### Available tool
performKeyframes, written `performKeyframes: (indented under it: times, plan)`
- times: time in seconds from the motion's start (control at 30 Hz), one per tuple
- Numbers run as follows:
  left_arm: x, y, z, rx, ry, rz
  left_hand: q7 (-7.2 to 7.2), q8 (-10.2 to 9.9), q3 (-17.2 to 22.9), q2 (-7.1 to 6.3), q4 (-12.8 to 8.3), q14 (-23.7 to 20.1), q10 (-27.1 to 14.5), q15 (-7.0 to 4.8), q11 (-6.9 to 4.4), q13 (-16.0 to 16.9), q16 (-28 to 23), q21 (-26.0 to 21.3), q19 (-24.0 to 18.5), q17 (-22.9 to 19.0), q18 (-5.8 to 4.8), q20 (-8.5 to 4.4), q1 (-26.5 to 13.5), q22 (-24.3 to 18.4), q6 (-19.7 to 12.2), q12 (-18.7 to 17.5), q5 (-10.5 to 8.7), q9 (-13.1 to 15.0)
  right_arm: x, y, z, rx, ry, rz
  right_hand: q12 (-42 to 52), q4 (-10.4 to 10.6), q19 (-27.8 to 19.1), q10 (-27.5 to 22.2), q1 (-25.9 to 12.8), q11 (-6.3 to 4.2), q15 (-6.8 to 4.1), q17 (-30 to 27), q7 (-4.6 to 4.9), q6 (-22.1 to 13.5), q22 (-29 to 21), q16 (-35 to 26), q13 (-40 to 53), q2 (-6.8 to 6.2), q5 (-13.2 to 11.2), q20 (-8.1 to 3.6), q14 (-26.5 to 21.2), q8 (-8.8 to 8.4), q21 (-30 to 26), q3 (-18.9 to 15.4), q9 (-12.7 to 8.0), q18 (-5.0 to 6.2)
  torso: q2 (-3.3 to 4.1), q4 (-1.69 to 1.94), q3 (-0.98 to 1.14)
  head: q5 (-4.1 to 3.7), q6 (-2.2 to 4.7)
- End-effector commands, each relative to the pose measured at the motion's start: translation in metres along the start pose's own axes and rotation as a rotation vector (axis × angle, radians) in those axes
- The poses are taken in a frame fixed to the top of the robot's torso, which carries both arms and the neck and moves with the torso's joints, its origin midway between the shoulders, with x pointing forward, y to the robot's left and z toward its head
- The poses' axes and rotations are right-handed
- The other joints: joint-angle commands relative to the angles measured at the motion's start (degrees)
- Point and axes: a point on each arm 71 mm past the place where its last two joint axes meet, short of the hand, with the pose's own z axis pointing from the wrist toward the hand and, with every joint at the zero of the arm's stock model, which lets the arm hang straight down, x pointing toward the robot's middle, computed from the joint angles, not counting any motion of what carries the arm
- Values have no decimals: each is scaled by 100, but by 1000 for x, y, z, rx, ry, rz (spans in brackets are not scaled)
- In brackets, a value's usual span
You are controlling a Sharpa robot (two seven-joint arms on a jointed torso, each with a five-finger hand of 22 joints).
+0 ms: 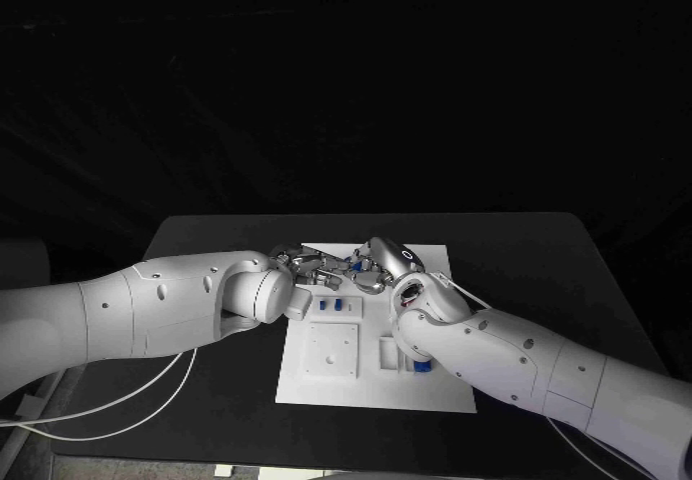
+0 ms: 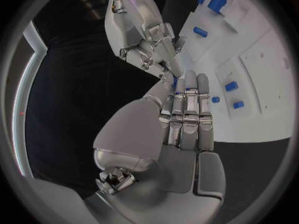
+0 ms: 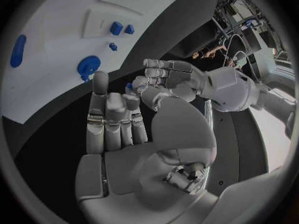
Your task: Assemble the parts on the task board
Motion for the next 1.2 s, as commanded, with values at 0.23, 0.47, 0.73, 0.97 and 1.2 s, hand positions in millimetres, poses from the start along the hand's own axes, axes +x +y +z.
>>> performKeyframes:
  times: [0.23,0.47,0.73,0.97,1.2]
  plan:
    - [7,-10,-1,65,32,-1,-153,7,372,-139,87,21,73,9,-27,12,-31,-39,-21,195,70,20,-129,258,196,46,25,19,8,1,-2,-13,50,3,-111,15,-10,-69,28,-12,-39,-39,15,-29,21,-85,-92,-13,20,-35,-37,12,-50,2,-1,-93,0,-2,4,-4,0]
    - [6,-10,-1,64,36,15,-153,7,412,-154,89,17,74,9,-26,12,-31,-62,-18,208,69,20,-126,307,199,46,34,19,5,-2,-2,-6,11,41,-148,76,-12,-145,-138,87,35,-122,150,-586,-51,-173,-175,-365,111,35,-68,7,-104,-312,-23,-81,-1,-2,3,-6,1]
    - [4,-10,-1,66,31,33,-156,7,465,-174,89,21,82,7,-28,12,-31,-104,-4,223,69,13,-139,392,207,46,38,19,1,-6,-2,-1,-20,59,-194,232,45,-244,13,145,85,-221,221,-853,-309,-228,-377,-466,330,102,-113,6,-230,-1123,-26,-45,1,-3,4,-4,4]
    - [2,-10,-1,66,26,43,-156,6,478,-177,85,23,86,8,-27,12,-31,-118,0,226,68,12,-142,413,207,47,41,19,0,-8,-3,3,-30,62,-190,224,58,-269,75,142,84,-252,221,-846,-372,-230,-453,-439,331,101,-123,3,-238,-1131,-27,-42,0,0,3,-6,6]
    - [-1,-9,-1,69,21,52,-156,6,511,-186,82,26,92,7,-28,13,-30,-163,16,234,60,1,-156,473,209,47,44,19,-2,-11,-4,6,-36,61,-198,194,52,-291,79,139,82,-282,219,-836,-393,-249,-508,-449,360,99,-134,5,-233,-1080,-26,-41,0,-1,2,-3,6]
